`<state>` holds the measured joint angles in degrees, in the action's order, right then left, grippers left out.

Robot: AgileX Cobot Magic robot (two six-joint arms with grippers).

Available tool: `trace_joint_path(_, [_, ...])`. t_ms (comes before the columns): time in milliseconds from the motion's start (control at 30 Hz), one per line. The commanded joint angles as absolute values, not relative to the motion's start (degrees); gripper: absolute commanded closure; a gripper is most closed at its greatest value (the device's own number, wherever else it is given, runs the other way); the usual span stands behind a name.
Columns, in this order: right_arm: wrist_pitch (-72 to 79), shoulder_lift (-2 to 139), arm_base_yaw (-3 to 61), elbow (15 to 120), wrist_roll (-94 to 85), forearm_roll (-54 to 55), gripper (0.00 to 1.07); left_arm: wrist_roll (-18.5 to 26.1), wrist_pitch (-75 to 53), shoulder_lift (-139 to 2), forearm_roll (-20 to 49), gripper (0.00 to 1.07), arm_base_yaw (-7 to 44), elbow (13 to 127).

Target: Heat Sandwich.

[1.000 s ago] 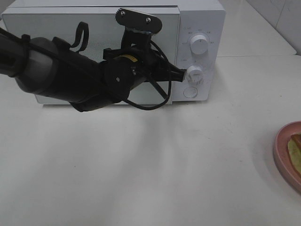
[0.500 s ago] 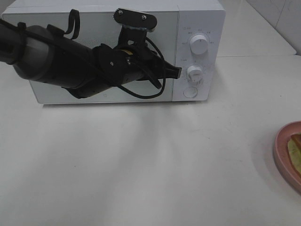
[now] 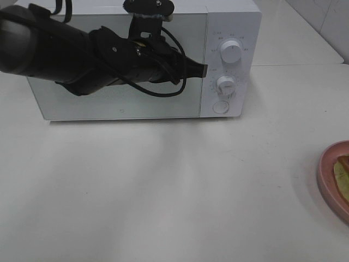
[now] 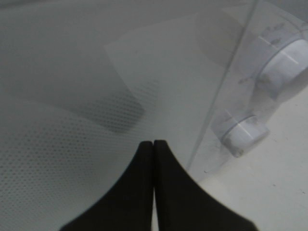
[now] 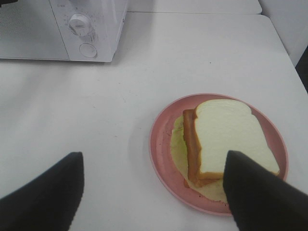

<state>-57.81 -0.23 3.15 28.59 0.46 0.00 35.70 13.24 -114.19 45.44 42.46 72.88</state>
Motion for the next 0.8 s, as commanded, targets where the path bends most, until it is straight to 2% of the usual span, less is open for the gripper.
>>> trace_joint_path(33, [-56.95, -1.78, 2.64, 28.48, 0.00, 0.00, 0.31, 35.70, 3.67, -111.78, 43.37, 1.07, 42.57, 72.54])
trace_joint_path(367, [-56.95, -1.78, 2.64, 28.48, 0.00, 0.00, 0.31, 35.24, -18.79, -107.49, 39.08, 1.07, 42.06, 72.54])
trace_joint_path(400, [-56.95, -1.78, 2.64, 28.48, 0.00, 0.00, 0.31, 35.24, -21.31, -106.97, 38.79, 1.03, 41.83, 72.54])
trace_joint_path(467, [-56.95, -1.78, 2.64, 28.48, 0.00, 0.00, 0.31, 34.78, -27.67, -106.17, 38.62, 0.74, 40.68, 72.54])
trace_joint_path(500, [-56.95, -1.78, 2.64, 28.48, 0.00, 0.00, 0.31, 34.78, -27.67, -106.17, 38.62, 0.74, 40.68, 72.54])
trace_joint_path(567, [-56.95, -1.78, 2.64, 28.48, 0.00, 0.00, 0.31, 33.40, -30.77, -105.71, 38.62, 0.42, 39.82, 72.54])
trace_joint_path(600, [-56.95, -1.78, 2.64, 28.48, 0.00, 0.00, 0.31, 31.40, -34.03, -105.42, 38.56, 0.06, 38.90, 72.54])
trace_joint_path(800, [-56.95, -1.78, 2.64, 28.48, 0.00, 0.00, 0.31, 30.08, -44.06, -104.79, 38.39, 0.08, 36.15, 72.54])
